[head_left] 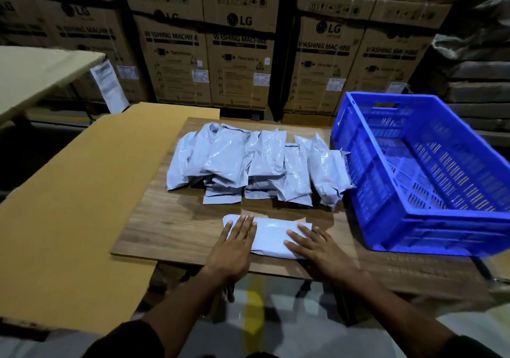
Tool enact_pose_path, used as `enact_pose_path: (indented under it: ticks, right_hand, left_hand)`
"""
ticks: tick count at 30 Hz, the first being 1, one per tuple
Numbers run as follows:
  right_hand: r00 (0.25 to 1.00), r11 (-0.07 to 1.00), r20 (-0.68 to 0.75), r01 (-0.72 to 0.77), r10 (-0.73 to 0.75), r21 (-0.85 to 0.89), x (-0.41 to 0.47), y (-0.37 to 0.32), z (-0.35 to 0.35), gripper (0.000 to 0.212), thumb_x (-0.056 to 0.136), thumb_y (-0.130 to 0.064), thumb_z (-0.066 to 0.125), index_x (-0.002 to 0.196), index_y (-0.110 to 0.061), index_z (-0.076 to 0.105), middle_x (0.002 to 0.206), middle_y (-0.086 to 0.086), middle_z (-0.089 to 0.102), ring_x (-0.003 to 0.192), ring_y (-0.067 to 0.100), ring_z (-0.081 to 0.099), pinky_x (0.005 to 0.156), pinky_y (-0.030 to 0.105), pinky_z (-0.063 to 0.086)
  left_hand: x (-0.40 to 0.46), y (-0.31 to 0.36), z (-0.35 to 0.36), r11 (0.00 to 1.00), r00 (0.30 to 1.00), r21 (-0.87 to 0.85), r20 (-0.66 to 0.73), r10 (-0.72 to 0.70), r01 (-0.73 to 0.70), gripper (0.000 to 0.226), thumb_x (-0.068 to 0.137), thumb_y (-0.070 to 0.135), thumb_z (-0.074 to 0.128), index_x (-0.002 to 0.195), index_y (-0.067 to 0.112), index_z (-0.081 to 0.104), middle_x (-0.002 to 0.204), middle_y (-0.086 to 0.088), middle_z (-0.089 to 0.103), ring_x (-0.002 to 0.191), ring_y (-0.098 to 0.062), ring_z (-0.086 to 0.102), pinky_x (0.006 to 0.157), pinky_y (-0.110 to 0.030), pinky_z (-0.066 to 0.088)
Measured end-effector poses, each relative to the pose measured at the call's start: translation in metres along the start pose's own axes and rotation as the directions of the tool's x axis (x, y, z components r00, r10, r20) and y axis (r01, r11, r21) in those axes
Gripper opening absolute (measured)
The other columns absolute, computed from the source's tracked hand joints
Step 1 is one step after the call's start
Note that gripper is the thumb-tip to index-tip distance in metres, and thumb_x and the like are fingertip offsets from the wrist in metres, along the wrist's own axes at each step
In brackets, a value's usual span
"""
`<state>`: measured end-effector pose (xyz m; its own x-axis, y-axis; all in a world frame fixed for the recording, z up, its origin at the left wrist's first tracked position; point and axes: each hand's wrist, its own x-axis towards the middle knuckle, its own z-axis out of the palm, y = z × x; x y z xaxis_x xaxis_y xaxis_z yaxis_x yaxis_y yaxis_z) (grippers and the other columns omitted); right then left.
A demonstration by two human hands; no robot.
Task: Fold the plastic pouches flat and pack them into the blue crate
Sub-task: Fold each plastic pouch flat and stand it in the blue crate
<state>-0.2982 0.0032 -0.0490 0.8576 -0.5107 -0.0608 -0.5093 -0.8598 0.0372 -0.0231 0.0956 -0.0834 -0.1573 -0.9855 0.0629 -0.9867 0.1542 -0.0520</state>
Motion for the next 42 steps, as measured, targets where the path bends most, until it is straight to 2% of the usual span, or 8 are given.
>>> enact_pose_path:
  ticks: [5,8,15,22,27,33,36,42]
  right_hand:
    - [0.987,0.985,-0.088,-0.119,0.131,0.126,0.000,-0.010,-0.006,0.052,0.089,-0.028,0.040,0.135,-0.014,0.060,0.142,0.006,0.058,0.130,0.030,0.055,0.106,0.041,0.034]
    - [0.972,0.962,-0.041,-0.222,0.231,0.158,0.018,-0.026,-0.011,0.063,0.107,-0.042,0.013,0.140,-0.010,0.055,0.147,0.007,0.054,0.137,0.029,0.048,0.108,0.046,0.042]
    - [0.960,0.940,0.128,-0.270,0.248,0.209,0.026,-0.039,0.012,0.090,0.088,-0.068,-0.014,0.161,-0.020,0.006,0.167,-0.003,-0.009,0.154,0.026,-0.011,0.123,0.047,0.001]
    - [0.962,0.954,0.132,-0.257,0.237,0.156,0.020,-0.036,0.024,0.083,0.093,-0.068,-0.009,0.160,-0.021,0.000,0.167,-0.002,-0.014,0.152,0.030,-0.018,0.124,0.050,0.002]
    - [0.945,0.934,0.155,-0.313,0.288,0.171,0.025,-0.046,0.009,0.094,0.084,-0.070,-0.016,0.161,-0.019,0.005,0.168,-0.001,-0.010,0.153,0.026,-0.015,0.122,0.050,-0.007]
    - [0.958,0.935,0.098,-0.286,0.271,0.210,0.054,-0.056,-0.005,0.093,0.087,-0.065,-0.019,0.160,-0.016,0.015,0.168,-0.001,0.005,0.154,0.021,-0.004,0.123,0.052,0.002]
    - [0.966,0.947,0.141,-0.244,0.218,0.208,0.059,-0.060,0.004,0.081,0.091,-0.062,-0.009,0.161,-0.023,0.004,0.168,-0.005,-0.004,0.154,0.021,-0.008,0.122,0.055,0.000]
    - [0.974,0.967,0.093,-0.216,0.205,0.134,0.051,-0.059,0.015,0.078,0.093,-0.065,-0.011,0.161,-0.029,0.005,0.167,-0.009,-0.008,0.154,0.022,-0.006,0.119,0.056,0.002]
  left_hand:
    - [0.000,0.007,-0.003,0.997,0.998,-0.060,0.042,-0.043,0.046,0.073,0.088,0.050,0.042,0.144,0.005,0.054,0.154,-0.017,0.047,0.141,-0.032,0.047,0.115,-0.053,0.030]
    - [0.002,0.012,0.000,0.993,0.994,-0.084,0.075,-0.076,0.082,0.071,0.095,0.053,0.037,0.145,0.006,0.054,0.153,-0.016,0.048,0.141,-0.031,0.047,0.116,-0.054,0.028]
    - [-0.010,0.017,0.004,0.988,0.998,-0.141,0.030,-0.059,0.063,0.069,0.103,0.052,0.030,0.151,0.006,0.046,0.160,-0.011,0.040,0.148,-0.028,0.037,0.115,-0.051,0.021]
    - [-0.016,0.007,0.014,0.987,0.997,-0.159,0.081,-0.003,0.016,0.076,0.105,0.063,0.014,0.161,0.012,0.012,0.171,-0.005,0.004,0.157,-0.027,0.003,0.118,-0.051,0.005]
    - [-0.014,0.009,0.010,0.972,0.999,-0.231,0.038,-0.032,0.040,0.070,0.109,0.055,0.013,0.155,0.008,0.035,0.166,-0.007,0.026,0.154,-0.023,0.016,0.116,-0.048,0.012]
    - [-0.009,0.014,-0.018,0.898,0.929,-0.332,-0.128,-0.346,0.289,0.051,0.102,0.037,0.034,0.124,0.008,0.070,0.128,-0.007,0.069,0.124,-0.030,0.061,0.098,-0.046,0.047]
    - [-0.010,0.011,-0.009,0.867,0.920,-0.341,-0.014,-0.391,0.363,0.059,0.100,0.047,0.033,0.128,0.009,0.067,0.135,-0.010,0.066,0.119,-0.034,0.063,0.090,-0.048,0.055]
    - [-0.011,-0.002,0.005,0.898,0.964,-0.352,0.099,-0.245,0.264,0.087,0.101,0.066,0.004,0.155,0.006,0.037,0.165,-0.012,0.029,0.146,-0.034,0.039,0.111,-0.055,0.041]
